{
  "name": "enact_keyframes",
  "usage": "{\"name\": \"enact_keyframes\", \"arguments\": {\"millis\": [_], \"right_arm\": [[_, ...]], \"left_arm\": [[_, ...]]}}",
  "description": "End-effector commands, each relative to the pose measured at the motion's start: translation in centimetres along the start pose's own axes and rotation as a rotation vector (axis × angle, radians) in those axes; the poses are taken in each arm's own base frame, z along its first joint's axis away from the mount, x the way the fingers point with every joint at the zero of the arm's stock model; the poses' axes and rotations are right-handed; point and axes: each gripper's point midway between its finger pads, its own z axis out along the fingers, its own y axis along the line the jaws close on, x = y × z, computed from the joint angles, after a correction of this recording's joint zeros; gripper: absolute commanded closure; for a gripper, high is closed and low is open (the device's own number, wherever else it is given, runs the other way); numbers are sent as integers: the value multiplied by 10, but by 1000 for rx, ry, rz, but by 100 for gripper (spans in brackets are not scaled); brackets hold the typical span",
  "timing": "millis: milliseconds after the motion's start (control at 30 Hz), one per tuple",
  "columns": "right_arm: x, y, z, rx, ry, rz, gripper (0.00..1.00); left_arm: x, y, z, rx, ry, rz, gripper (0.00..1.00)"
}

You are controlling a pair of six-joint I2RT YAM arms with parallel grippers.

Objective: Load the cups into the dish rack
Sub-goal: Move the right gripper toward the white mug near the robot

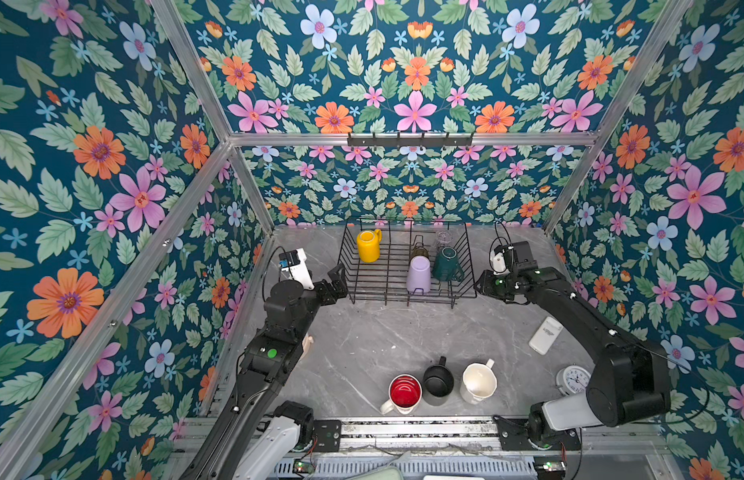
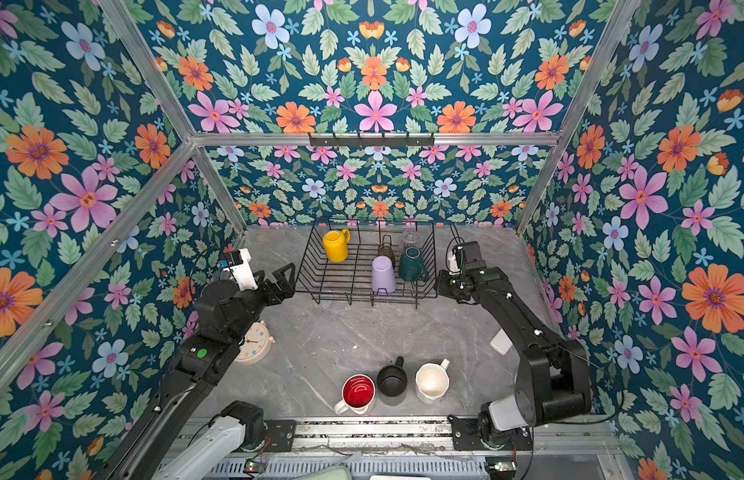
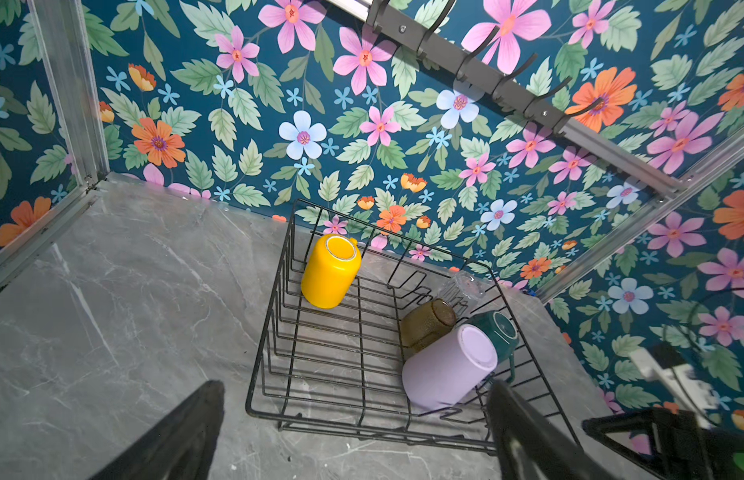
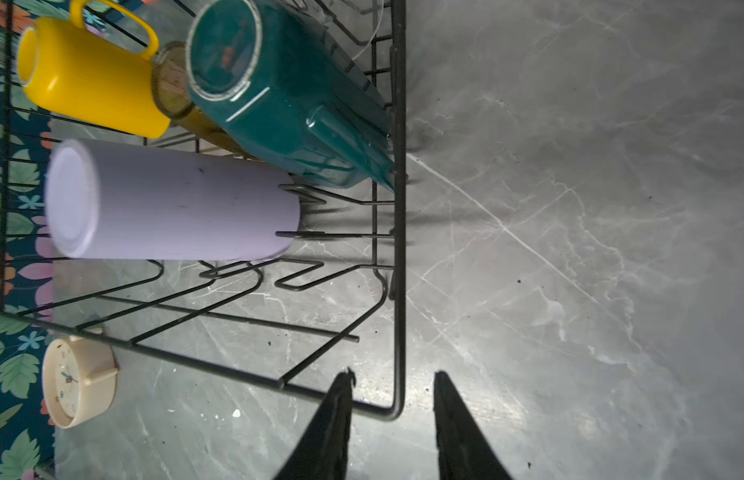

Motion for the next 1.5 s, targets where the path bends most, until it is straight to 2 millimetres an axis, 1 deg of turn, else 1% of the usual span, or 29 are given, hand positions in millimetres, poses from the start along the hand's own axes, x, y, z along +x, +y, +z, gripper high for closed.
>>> {"name": "enact_keyframes", "arguments": {"millis": [0,167,267,433,500,733,867,1167,1367,1467], "right_arm": [[-7,0,10,-4,-15,-26,69],[-5,-2,23,-6,7,-35,77],[-4,-4,29,-1,23,-42,84],[-1,-6,34,3,37,-53,94],[0,-7,33,9,38,-55,96],[7,-10,21,23,38,-72,99],[16,-13,14,32,39,-72,100],[39,-20,-2,40,51,-81,100],[50,-32,-5,89,63,-89,100],[50,-34,-4,104,62,-81,100]], "left_arm": [[2,2,-10,-3,1,-36,0],[2,10,-18,-38,-9,-34,0],[4,10,-18,-34,-2,-38,0],[3,10,-19,-36,-2,-43,0],[3,10,-19,-38,0,-40,0],[4,11,-18,-39,5,-36,0],[7,11,-16,-39,13,-36,0],[10,9,-13,-24,20,-42,0],[10,7,-14,-17,19,-45,0],[9,7,-14,-14,17,-47,0]]}}
